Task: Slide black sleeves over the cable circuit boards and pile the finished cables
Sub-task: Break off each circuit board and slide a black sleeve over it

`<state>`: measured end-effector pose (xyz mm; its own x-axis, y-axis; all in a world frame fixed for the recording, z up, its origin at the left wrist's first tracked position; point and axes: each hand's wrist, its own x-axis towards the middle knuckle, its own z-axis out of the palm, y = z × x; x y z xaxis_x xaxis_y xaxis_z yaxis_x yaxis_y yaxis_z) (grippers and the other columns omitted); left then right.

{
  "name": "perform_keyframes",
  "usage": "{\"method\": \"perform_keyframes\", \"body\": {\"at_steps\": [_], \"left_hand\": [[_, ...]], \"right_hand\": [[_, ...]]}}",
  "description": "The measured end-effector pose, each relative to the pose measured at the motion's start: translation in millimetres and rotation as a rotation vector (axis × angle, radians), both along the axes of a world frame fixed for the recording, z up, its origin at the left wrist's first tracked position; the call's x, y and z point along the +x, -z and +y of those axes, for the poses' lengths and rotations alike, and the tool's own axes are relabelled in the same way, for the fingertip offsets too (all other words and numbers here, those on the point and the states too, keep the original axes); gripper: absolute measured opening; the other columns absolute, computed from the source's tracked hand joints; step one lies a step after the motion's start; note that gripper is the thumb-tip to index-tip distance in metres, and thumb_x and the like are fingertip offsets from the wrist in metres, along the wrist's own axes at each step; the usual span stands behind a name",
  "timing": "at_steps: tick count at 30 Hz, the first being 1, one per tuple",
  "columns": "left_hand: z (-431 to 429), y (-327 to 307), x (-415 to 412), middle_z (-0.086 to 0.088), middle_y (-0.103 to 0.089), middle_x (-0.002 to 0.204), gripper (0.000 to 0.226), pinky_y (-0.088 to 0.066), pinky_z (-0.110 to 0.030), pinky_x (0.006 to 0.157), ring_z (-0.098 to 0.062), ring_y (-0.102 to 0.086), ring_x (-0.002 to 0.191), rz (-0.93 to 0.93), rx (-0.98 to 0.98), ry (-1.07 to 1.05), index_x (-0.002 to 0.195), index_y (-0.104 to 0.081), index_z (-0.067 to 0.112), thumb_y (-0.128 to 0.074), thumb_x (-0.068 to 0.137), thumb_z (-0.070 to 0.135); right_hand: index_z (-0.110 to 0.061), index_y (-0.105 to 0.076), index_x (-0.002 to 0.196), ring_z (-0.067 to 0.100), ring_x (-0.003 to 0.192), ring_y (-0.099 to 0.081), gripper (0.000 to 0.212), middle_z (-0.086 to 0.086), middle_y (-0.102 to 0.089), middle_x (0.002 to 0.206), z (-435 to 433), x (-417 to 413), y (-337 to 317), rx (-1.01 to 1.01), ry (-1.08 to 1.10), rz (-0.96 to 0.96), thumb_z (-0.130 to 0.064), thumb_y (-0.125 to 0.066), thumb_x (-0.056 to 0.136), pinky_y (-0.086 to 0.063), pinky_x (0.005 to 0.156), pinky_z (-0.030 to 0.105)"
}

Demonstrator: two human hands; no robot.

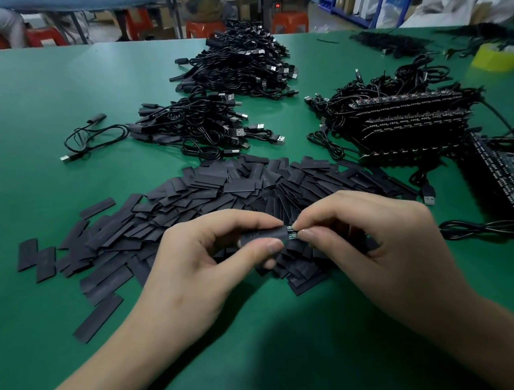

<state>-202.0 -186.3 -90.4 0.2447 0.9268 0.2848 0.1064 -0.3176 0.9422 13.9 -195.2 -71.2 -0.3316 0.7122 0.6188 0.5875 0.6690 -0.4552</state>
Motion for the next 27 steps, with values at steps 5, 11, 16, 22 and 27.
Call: {"method": "perform_keyframes", "body": {"at_steps": [5, 11, 16, 22, 27], "left_hand": [[0.5, -1.5, -1.0, 0.0, -0.076, 0.075, 0.019, -0.052, -0.014, 0.071, -0.009, -0.071, 0.066, -0.014, -0.013, 0.01, 0.101, -0.077, 0.026, -0.078, 0.082, 0.023], [-0.9, -3.7, -1.2, -0.002, -0.076, 0.073, 0.018, -0.052, -0.013, 0.071, -0.009, -0.073, 0.067, -0.037, -0.028, 0.025, 0.101, -0.076, 0.024, -0.074, 0.083, 0.023], [0.3, -3.9, -0.5, -0.003, -0.077, 0.074, 0.018, -0.052, -0.014, 0.073, -0.012, -0.074, 0.068, -0.047, -0.04, 0.034, 0.101, -0.077, 0.022, -0.075, 0.083, 0.02], [0.4, -5.5, -3.0, -0.004, -0.077, 0.074, 0.021, -0.053, -0.015, 0.074, -0.013, -0.075, 0.07, -0.072, -0.077, 0.045, 0.102, -0.077, 0.025, -0.075, 0.081, 0.021], [-1.0, -4.7, -1.5, -0.003, -0.077, 0.073, 0.021, -0.053, -0.014, 0.073, -0.012, -0.075, 0.07, -0.064, -0.081, 0.045, 0.103, -0.077, 0.027, -0.075, 0.082, 0.023]], "right_hand": [[-0.019, -0.074, 0.093, 0.003, 0.083, -0.065, 0.006, -0.011, -0.069, 0.087, 0.9, 1.8, 0.2, 0.009, -0.004, -0.029, -0.014, -0.071, 0.093, -0.048, 0.073, 0.02], [-0.021, -0.074, 0.095, 0.005, 0.082, -0.066, 0.007, -0.013, -0.068, 0.088, 1.0, 1.8, 2.6, 0.017, -0.013, -0.043, -0.015, -0.071, 0.093, -0.049, 0.072, 0.023], [-0.021, -0.073, 0.098, 0.003, 0.087, -0.065, 0.007, -0.015, -0.067, 0.092, 3.3, 4.7, 2.3, 0.032, -0.031, -0.06, -0.017, -0.067, 0.096, -0.049, 0.074, 0.022], [-0.02, -0.073, 0.097, 0.006, 0.083, -0.065, 0.008, -0.012, -0.066, 0.089, 3.2, 5.8, 0.8, 0.048, -0.028, -0.079, -0.019, -0.065, 0.097, -0.049, 0.072, 0.025], [-0.021, -0.074, 0.093, 0.0, 0.085, -0.066, 0.006, -0.016, -0.069, 0.089, -1.1, 0.2, 1.3, 0.014, 0.013, -0.046, -0.019, -0.068, 0.093, -0.049, 0.074, 0.019]]}}
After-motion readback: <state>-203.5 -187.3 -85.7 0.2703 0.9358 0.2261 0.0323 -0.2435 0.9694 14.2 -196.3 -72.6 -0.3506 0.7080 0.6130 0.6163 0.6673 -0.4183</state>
